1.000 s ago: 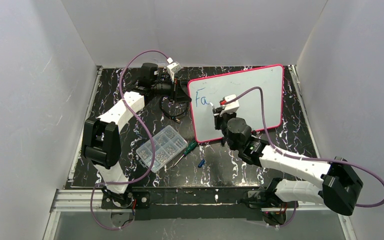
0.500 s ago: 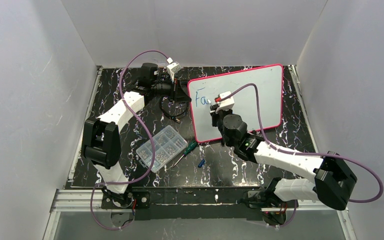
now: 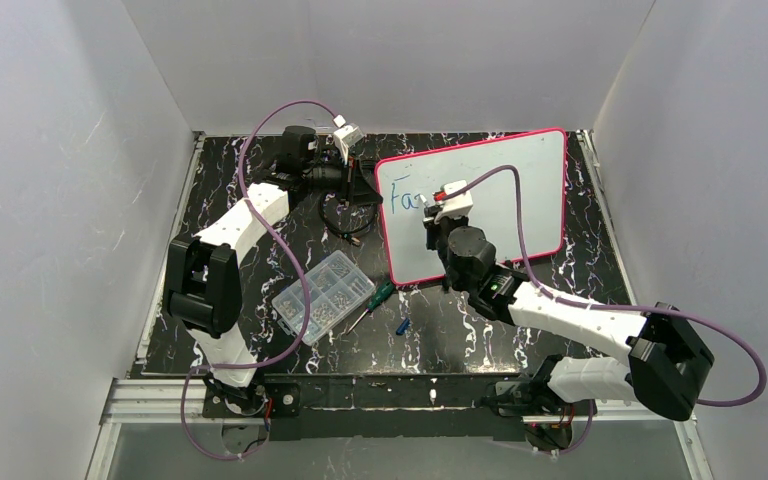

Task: Write a sentence on the whiteboard

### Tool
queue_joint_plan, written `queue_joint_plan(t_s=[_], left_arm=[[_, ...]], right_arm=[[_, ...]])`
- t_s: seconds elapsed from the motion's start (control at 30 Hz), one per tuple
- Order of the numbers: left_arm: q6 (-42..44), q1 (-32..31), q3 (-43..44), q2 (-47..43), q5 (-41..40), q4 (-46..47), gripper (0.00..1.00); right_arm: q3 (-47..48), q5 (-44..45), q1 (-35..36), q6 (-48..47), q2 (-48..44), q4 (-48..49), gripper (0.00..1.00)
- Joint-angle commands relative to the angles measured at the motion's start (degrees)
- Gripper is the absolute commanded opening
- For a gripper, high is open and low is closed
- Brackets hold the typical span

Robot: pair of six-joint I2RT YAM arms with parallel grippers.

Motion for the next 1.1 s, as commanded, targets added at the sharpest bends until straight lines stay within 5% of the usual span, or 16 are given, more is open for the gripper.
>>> queue_joint_plan(t_s=[0.0, 0.53, 1.07], left_arm=[[1.4, -0.8, 0.3, -3.2, 3.1, -2.9, 0.0], [1.3, -0.8, 0.4, -3.0, 3.2, -2.9, 0.0], [1.2, -0.8, 0.3, -2.9, 3.2, -2.8, 0.0]], right_arm=[[0.4, 1.5, -0.7, 0.0, -1.2, -0.1, 0.01], [-4.2, -1.0, -0.7, 5.0, -3.1, -3.3, 0.01], [2.6, 0.2, -0.7, 0.2, -3.1, 0.2, 0.01]])
